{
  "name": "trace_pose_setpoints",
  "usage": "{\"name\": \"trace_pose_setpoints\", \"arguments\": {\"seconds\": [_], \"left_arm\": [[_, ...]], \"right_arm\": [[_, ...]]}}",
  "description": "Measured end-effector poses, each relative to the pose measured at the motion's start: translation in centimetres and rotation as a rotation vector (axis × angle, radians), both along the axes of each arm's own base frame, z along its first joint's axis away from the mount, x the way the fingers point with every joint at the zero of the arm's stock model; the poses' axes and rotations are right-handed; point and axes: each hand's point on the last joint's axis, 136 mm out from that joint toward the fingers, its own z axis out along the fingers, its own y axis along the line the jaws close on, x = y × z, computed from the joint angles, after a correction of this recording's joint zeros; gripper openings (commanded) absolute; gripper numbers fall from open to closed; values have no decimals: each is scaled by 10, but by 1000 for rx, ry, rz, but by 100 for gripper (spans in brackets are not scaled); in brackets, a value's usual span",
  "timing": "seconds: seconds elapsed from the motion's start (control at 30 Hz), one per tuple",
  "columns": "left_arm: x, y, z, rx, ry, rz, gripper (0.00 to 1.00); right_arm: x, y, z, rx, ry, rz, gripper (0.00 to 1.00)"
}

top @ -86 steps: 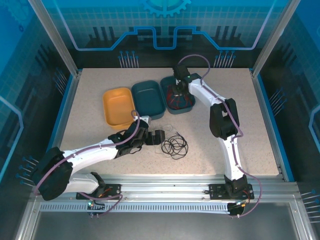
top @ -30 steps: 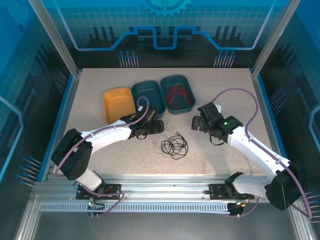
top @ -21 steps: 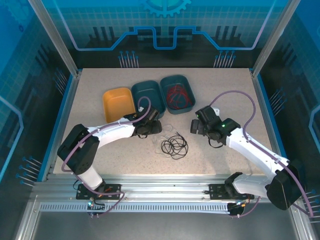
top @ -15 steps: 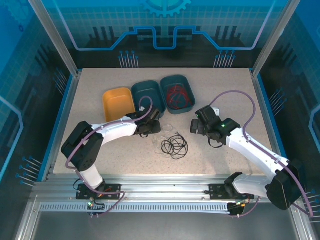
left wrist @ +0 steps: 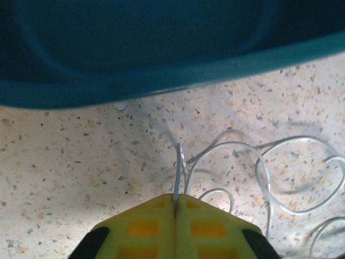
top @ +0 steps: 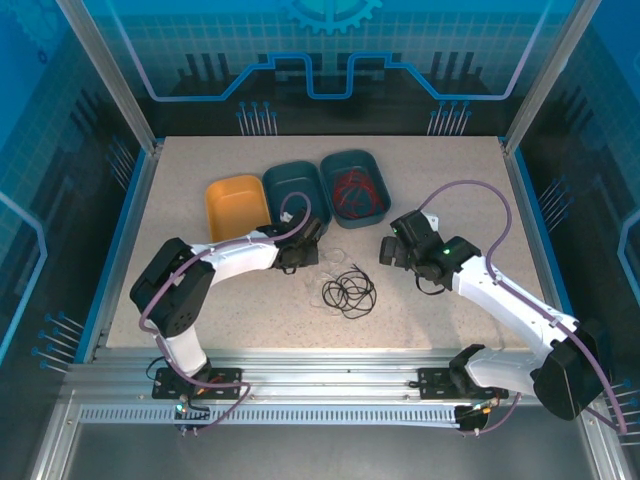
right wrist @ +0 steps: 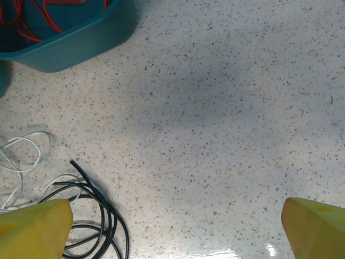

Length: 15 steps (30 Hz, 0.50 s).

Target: Untangle the cables

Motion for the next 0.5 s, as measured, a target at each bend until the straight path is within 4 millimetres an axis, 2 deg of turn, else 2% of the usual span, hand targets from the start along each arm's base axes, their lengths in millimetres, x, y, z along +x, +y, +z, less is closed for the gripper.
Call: {"name": "trace_pose_setpoints", "arguments": {"seconds": [0.1, 0.2, 0.3, 0.5], "left_arm": [[-1, 1, 1, 5, -1, -4, 0], [-2, -1, 13, -4, -21, -18, 0], [-5, -7, 38, -27, -74, -50, 0], [-19, -20, 101, -94, -205, -136, 0]], "right_arm": [[1, 2, 1, 5, -8, 5, 100], [2, 3, 1, 7, -10, 5, 100], [2, 3, 1, 9, -14, 5, 100], [6, 6, 1, 25, -38, 5, 100]]}}
